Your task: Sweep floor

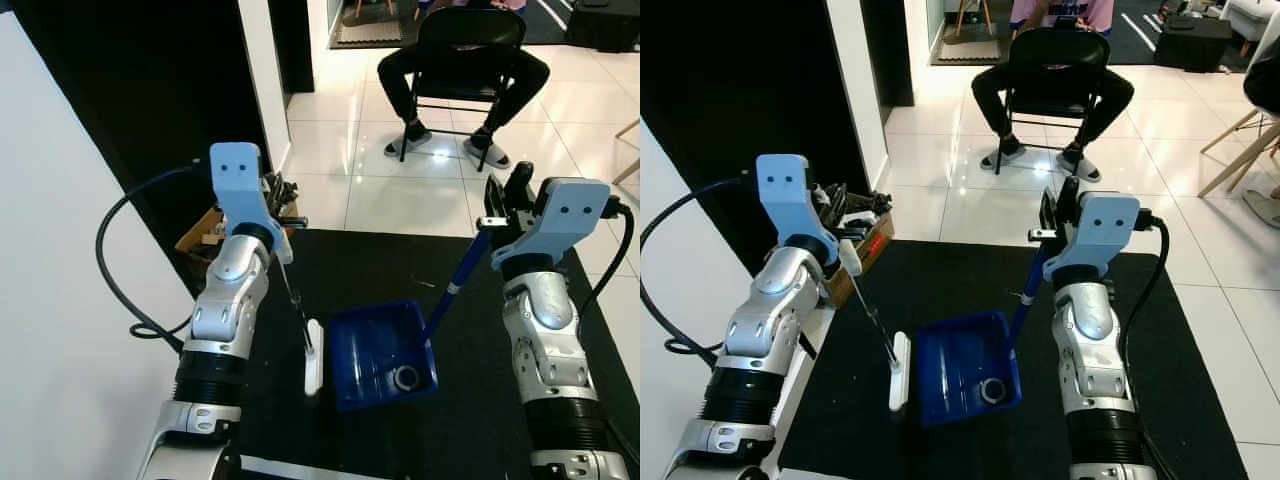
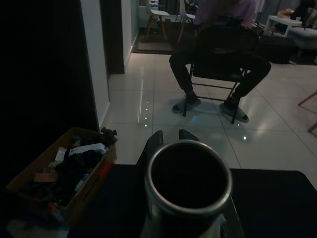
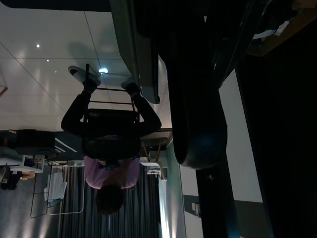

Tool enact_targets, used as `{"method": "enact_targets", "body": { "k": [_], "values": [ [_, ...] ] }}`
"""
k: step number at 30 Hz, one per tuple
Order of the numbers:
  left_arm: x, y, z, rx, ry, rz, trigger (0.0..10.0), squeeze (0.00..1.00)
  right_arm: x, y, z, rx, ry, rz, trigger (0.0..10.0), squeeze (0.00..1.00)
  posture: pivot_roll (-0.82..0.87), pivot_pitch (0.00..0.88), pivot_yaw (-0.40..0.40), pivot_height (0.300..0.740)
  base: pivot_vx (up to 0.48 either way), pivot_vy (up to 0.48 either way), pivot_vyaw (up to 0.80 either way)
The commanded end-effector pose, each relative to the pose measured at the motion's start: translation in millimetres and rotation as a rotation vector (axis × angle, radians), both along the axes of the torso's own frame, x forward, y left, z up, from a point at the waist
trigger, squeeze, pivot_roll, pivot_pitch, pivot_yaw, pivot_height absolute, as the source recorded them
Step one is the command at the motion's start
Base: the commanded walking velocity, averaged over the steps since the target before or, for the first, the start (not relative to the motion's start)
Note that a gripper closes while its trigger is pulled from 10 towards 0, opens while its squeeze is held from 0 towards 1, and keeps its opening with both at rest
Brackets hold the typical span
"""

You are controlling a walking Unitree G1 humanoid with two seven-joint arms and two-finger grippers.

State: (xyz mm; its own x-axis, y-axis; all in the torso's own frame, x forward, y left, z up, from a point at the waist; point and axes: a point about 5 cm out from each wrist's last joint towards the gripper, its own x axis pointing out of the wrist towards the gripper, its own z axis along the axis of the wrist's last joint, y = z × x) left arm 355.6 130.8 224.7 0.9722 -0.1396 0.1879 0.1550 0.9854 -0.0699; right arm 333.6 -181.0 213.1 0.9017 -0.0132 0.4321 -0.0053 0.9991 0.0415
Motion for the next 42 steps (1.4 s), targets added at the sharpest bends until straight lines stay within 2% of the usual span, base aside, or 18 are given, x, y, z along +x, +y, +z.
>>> {"method": "enact_targets", "body": {
  "k": [1, 11, 42],
  "values": [
    [-0.7, -6.9, 11.9, 0.004, -0.039, -0.023, 10.0, 0.00, -3.1, 1.9, 5.8, 0.007, -0.033, 0.004, 10.0, 0.00, -0.11, 0.095, 0.099, 0.740, 0.000, 0.000, 0.00],
    [-2.6, -12.9, 14.4, 0.018, -0.062, -0.049, 10.0, 0.00, -3.8, 2.0, 2.3, 0.009, -0.020, 0.000, 10.0, 0.00, -0.10, 0.093, 0.104, 0.740, 0.112, 0.000, 0.00],
    [-2.3, -14.3, 13.7, 0.019, -0.060, -0.061, 10.0, 0.00, -3.7, 2.4, -2.4, 0.002, 0.000, 0.002, 10.0, 0.00, -0.11, 0.089, 0.106, 0.740, 0.480, 0.000, 0.00]
  ]
}}
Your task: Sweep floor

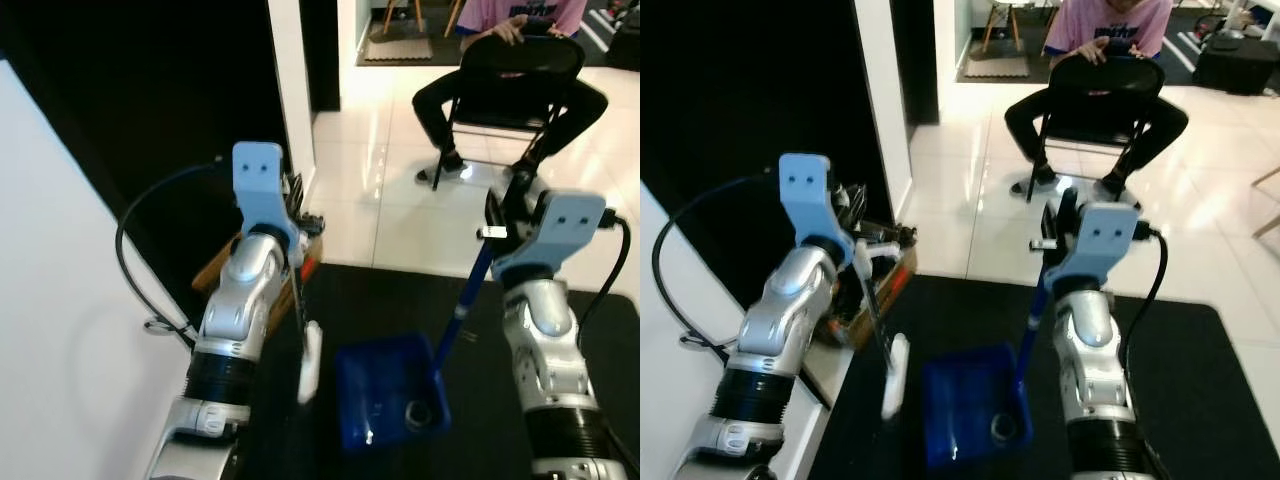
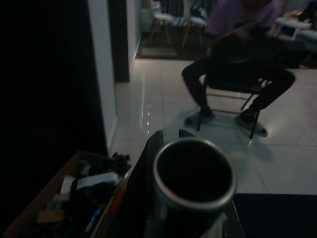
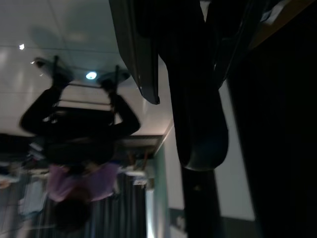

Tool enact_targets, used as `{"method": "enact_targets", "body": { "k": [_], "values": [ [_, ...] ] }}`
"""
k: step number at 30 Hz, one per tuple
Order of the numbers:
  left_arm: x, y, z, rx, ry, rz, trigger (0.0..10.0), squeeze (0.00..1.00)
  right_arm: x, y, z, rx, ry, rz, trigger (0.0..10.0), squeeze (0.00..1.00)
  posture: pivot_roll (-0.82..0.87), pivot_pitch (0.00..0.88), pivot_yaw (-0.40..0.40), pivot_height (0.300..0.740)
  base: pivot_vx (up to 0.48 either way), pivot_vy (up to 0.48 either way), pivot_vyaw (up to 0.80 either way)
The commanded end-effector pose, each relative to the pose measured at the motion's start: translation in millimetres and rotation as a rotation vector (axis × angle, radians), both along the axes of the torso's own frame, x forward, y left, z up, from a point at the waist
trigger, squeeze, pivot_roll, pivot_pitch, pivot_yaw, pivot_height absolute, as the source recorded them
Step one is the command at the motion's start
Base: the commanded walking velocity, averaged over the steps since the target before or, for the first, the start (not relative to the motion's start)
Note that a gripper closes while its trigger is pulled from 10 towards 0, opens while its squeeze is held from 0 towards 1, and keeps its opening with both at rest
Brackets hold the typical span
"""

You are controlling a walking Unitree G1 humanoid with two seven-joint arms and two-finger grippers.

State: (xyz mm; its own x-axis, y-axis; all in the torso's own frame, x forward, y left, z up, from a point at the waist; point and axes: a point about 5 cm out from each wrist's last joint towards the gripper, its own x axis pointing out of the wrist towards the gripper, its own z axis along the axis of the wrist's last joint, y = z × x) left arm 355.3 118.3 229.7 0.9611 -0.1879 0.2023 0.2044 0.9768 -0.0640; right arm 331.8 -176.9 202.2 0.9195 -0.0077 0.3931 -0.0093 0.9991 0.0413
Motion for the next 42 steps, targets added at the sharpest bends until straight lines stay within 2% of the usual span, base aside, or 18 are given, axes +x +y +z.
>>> {"method": "enact_targets", "body": {
  "k": [1, 25, 42],
  "values": [
    [-2.0, -1.9, 8.6, 0.014, -0.045, -0.012, 10.0, 0.00, -2.0, -1.9, 8.1, 0.006, -0.043, -0.003, 10.0, 0.00, -0.11, 0.089, 0.106, 0.740, 0.480, 0.000, 0.00],
    [-1.3, -1.8, 8.4, 0.012, -0.041, -0.011, 10.0, 0.00, -2.0, -4.3, 7.8, 0.014, -0.042, -0.012, 10.0, 0.00, -0.11, 0.091, 0.109, 0.740, 0.480, 0.000, -0.69],
    [-0.4, -0.6, 8.9, 0.010, -0.041, -0.005, 10.0, 0.00, -1.3, -2.7, 8.3, 0.004, -0.043, -0.008, 10.0, 0.00, -0.10, 0.094, 0.106, 0.740, 0.480, 0.000, -0.02]
  ]
}}
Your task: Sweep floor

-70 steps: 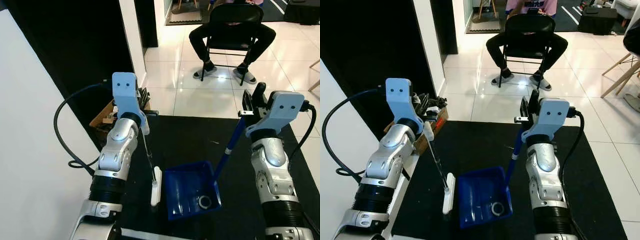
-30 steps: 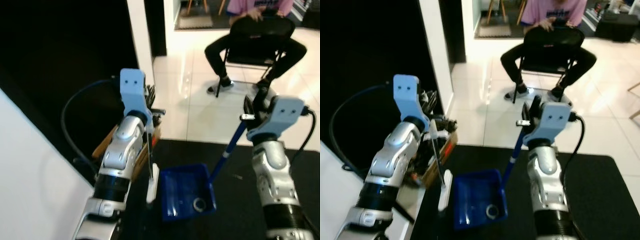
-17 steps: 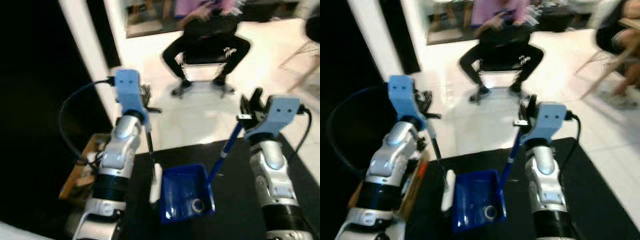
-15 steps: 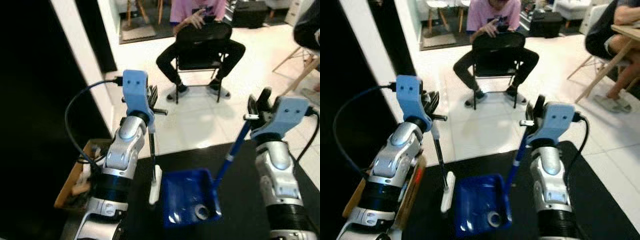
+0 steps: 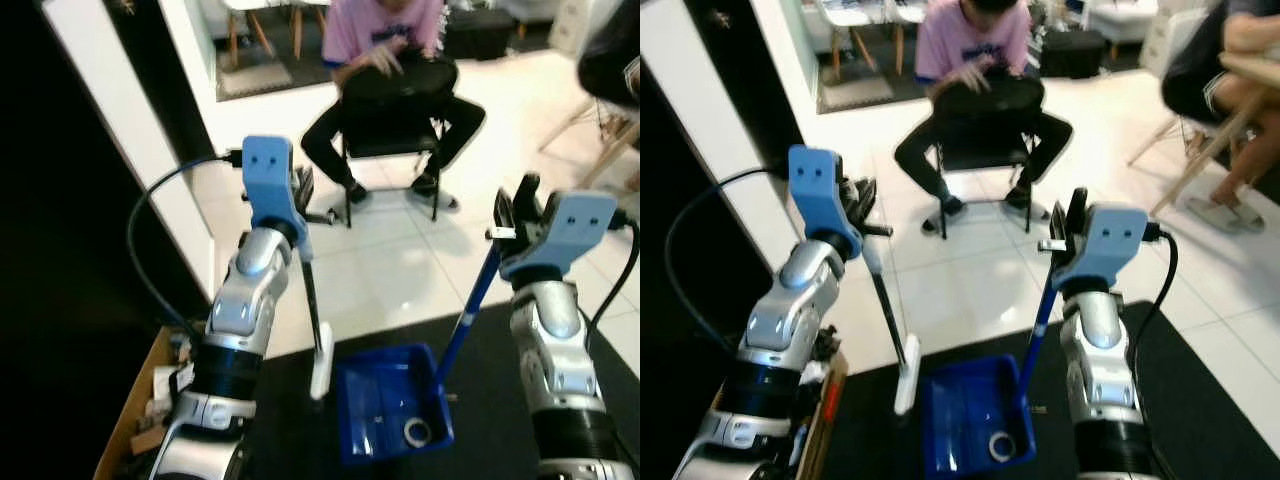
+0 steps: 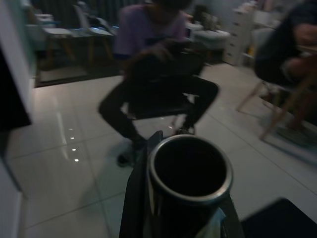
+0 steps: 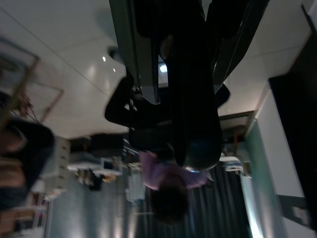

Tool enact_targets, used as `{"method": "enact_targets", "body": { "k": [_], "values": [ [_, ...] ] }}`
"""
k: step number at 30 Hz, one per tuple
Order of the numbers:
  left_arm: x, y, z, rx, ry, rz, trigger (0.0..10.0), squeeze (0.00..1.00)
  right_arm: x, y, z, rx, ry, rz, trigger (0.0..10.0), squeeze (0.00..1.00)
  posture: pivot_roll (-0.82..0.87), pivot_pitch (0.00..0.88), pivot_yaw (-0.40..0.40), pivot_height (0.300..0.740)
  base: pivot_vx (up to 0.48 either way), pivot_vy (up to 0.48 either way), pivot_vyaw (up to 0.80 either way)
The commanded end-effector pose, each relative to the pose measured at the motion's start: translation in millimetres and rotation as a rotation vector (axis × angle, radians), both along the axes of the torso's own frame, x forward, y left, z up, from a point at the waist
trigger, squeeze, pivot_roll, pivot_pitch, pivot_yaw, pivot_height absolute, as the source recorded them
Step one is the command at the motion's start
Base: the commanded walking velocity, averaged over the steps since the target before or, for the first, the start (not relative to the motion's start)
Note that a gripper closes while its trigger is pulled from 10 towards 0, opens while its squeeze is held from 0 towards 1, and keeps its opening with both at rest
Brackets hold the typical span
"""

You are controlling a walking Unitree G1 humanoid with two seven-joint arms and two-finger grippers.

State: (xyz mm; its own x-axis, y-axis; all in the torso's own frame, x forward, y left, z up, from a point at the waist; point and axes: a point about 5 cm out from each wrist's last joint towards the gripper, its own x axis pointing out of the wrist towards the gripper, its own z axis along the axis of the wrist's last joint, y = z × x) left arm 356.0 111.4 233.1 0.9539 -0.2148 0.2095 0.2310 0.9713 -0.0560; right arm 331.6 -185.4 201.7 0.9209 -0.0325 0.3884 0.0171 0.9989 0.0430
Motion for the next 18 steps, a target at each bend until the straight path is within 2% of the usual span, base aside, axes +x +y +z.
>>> {"method": "enact_targets", "body": {
  "k": [1, 3, 18],
  "values": [
    [-1.1, 6.4, 5.5, 0.003, -0.032, 0.022, 10.0, 0.00, -1.1, 5.9, 8.9, 0.001, -0.048, 0.019, 10.0, 0.00, -0.10, 0.094, 0.106, 0.740, 0.480, 0.000, 0.00],
    [-1.2, 6.5, 5.5, -0.005, -0.030, 0.021, 10.0, 0.00, -1.2, 6.1, 8.8, 0.001, -0.048, 0.020, 10.0, 0.00, -0.10, 0.094, 0.106, 0.740, 0.281, 0.000, 0.00],
    [-0.7, 8.1, 6.6, -0.022, -0.030, 0.027, 10.0, 0.00, -1.1, 7.4, 9.8, 0.002, -0.051, 0.026, 10.0, 0.00, -0.10, 0.094, 0.106, 0.740, 0.000, 0.000, 0.00]
  ]
}}
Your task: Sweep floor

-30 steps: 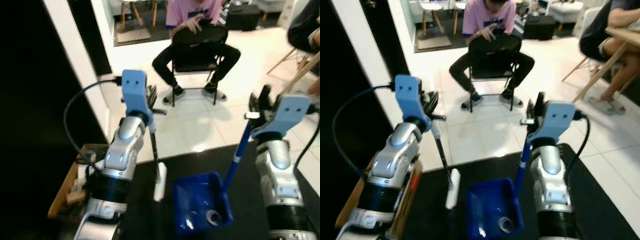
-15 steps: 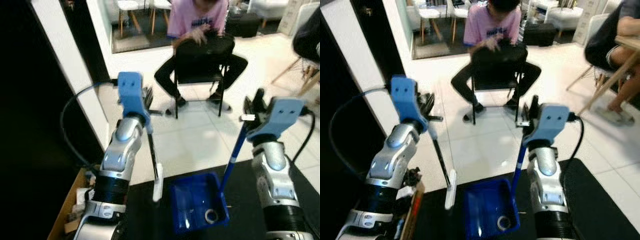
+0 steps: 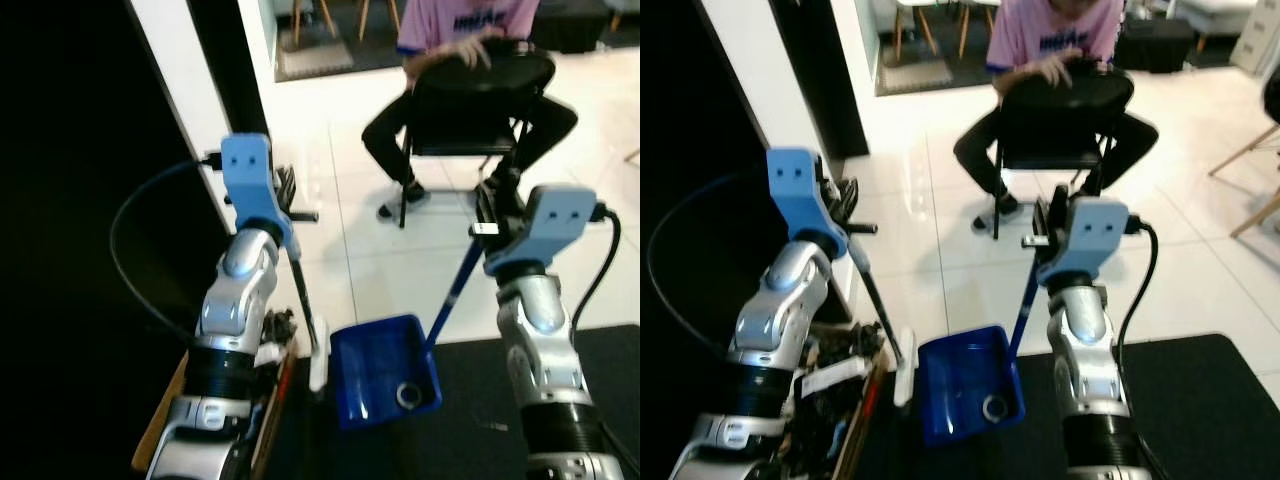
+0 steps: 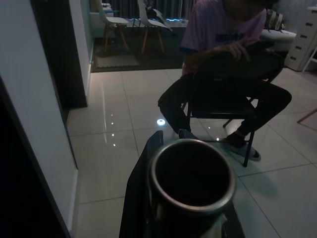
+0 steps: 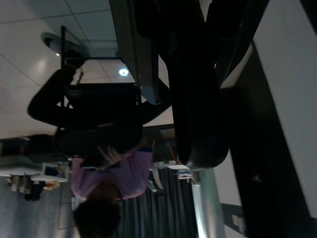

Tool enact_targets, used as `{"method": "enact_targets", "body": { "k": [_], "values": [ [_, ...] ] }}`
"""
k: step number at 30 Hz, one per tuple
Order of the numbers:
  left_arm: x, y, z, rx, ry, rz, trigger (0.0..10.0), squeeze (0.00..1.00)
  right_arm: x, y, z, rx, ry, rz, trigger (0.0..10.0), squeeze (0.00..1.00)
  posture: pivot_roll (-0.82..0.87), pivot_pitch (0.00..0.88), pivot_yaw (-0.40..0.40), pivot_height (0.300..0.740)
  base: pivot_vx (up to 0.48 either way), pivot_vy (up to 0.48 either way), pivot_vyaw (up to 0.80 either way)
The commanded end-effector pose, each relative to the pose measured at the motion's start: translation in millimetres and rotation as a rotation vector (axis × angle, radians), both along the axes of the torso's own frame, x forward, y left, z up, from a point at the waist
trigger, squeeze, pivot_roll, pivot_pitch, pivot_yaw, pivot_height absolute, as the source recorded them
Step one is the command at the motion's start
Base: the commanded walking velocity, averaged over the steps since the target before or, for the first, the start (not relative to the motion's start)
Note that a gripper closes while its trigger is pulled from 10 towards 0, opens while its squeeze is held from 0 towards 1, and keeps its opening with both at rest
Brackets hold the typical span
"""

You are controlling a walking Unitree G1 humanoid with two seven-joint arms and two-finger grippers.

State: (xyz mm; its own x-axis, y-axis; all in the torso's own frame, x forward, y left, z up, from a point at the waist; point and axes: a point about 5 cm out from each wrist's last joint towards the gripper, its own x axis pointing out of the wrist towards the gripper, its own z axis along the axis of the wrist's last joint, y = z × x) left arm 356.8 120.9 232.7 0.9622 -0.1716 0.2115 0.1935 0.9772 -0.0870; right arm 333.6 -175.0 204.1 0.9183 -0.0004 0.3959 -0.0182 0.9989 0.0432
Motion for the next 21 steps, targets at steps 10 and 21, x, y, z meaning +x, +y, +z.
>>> {"method": "enact_targets", "body": {
  "k": [10, 21],
  "values": [
    [-4.6, 1.5, 8.2, 0.016, -0.027, -0.036, 10.0, 0.00, -12.9, -8.6, 34.0, -0.010, -0.119, -0.014, 10.0, 0.00, -0.10, 0.096, 0.111, 0.740, 0.000, 0.000, 0.00],
    [-27.5, 17.5, -25.7, 0.168, 0.056, -0.067, 10.0, 0.00, -18.7, -6.4, 6.7, -0.001, -0.038, 0.015, 10.0, 0.00, -0.08, 0.109, 0.131, 0.740, 0.000, 0.000, 0.00]
  ]
}}
